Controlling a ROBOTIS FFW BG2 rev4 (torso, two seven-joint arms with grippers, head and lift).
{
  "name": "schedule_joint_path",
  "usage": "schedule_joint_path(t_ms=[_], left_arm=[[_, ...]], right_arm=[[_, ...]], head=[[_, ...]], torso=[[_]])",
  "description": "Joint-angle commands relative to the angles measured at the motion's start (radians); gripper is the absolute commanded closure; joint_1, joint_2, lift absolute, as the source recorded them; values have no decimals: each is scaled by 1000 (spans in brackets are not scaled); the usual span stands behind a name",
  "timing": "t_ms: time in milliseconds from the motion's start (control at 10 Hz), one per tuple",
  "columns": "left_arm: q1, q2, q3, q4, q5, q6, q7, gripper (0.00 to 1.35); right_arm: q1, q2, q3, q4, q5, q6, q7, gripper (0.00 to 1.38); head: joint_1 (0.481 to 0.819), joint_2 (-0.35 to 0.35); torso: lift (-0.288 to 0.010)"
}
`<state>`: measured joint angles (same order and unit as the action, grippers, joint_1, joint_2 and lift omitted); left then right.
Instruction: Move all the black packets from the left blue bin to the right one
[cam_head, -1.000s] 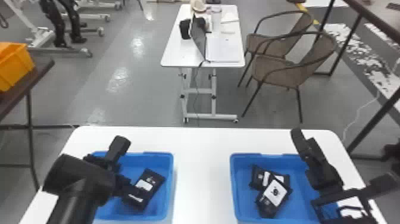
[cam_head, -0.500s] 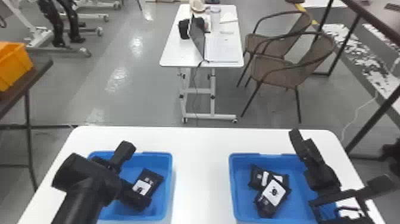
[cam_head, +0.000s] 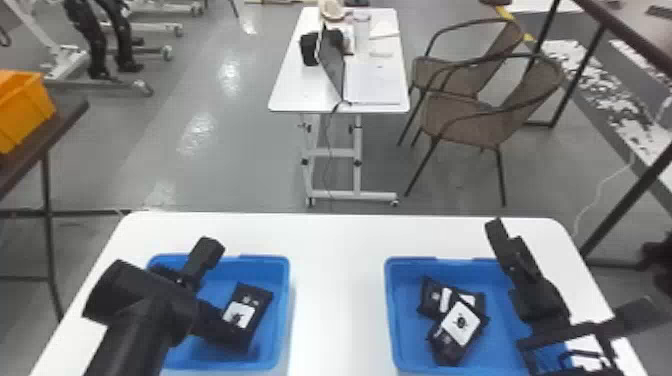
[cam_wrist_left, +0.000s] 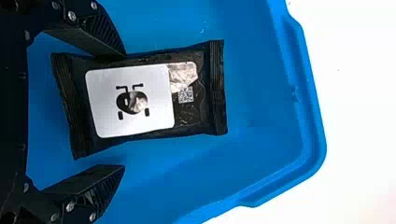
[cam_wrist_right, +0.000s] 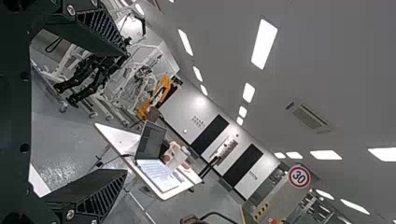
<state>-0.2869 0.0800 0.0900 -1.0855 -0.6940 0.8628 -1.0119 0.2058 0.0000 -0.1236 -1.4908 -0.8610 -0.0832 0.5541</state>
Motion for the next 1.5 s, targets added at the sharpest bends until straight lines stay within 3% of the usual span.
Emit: schedule_joint_path(t_ms=[0,200,400,600,800,900,1100,1300,1400], left_arm=[[5,3,19,1,-9,5,-1,275],[2,12,10,15,-24,18,1,641],[-3,6,16,22,-16,10,1,720],[-8,6,-4,22,-44,15,-5,958],[-12,6,-21,21,-68,-5,-11,1004],[-11,6,-21,19,-70,-47,-25,1124],[8,7,2,-1,-64,-87,-40,1124],[83,-14,74,-132,-32,-103,-59,1124],[140,-16,86,-251,10,-110,-65,1124]], right_arm=[[-2,1,4,6,-7,-1,3,117],[-5,1,6,10,-15,-1,7,117],[-11,1,10,21,-26,0,20,117],[-11,1,18,27,-47,0,26,117],[-13,1,22,30,-52,0,30,117],[-17,1,29,30,-52,-1,35,117],[-23,1,38,32,-49,0,43,117],[-32,1,38,40,-39,-1,63,117],[-31,1,38,44,-35,-1,63,117]], head=[[695,29],[695,42],[695,54],[695,51],[695,56],[695,58],[695,56],[695,63],[695,63]], torso=[[0],[0],[0],[0],[0],[0],[0],[0],[0]])
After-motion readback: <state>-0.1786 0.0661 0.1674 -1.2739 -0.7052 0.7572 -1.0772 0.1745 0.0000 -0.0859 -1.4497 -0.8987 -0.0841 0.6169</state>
